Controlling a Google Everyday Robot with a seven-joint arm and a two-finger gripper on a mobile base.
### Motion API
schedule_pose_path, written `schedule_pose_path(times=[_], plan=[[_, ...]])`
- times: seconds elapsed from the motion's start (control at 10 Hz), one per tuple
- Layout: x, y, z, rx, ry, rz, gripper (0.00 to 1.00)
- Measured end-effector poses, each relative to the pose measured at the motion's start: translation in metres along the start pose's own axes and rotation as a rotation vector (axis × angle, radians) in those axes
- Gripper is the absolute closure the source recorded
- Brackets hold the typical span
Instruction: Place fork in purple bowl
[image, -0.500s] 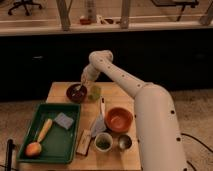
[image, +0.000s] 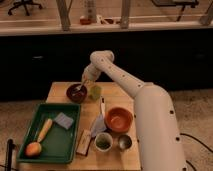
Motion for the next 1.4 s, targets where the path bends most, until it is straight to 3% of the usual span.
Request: schedule_pose_path(times=[0.2, 0.6, 1.4], plan=[[0.002, 0.001, 0.001, 0.0, -0.001, -0.003, 1.0], [-0.008, -0.003, 0.004, -0.041, -0.018, -0.029, 1.0], [-0.039, -0.016, 0.013, -0.162, -0.087, -0.124, 1.0]])
